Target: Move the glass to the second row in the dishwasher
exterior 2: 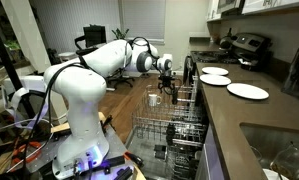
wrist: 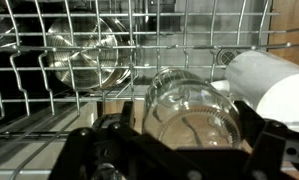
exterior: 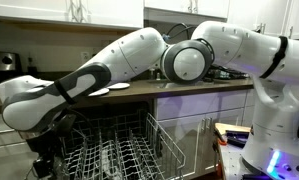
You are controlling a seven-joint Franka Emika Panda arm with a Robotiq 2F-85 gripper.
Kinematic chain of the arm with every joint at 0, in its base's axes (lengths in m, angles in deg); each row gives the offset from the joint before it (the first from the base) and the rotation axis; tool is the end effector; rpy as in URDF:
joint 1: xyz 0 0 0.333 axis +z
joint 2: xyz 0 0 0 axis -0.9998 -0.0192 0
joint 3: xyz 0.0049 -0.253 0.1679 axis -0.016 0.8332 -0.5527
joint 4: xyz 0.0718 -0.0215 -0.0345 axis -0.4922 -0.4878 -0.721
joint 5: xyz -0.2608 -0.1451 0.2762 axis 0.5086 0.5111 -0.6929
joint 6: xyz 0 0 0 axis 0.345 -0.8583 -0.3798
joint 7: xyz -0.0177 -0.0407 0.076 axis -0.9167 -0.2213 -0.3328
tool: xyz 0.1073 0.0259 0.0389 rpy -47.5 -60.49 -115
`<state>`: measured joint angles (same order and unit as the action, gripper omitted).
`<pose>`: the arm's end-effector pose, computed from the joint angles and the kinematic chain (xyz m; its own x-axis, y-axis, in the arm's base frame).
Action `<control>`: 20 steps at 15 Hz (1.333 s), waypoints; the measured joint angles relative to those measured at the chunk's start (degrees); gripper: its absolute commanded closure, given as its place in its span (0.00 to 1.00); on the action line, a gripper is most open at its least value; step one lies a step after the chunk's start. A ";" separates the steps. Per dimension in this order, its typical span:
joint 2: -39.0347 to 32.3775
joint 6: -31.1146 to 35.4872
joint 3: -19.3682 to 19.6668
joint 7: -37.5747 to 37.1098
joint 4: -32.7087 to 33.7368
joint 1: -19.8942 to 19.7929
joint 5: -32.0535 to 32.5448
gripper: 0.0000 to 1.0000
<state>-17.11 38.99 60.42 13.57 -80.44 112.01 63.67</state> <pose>0.7183 0.2941 0.1028 0.7618 0.6254 -0.1687 0.6401 -0.7668 0.0478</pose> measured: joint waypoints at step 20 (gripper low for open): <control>-0.46 2.27 0.61 -0.80 -0.02 0.49 -0.01 0.37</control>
<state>-17.57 41.25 61.03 12.77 -80.47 112.50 63.65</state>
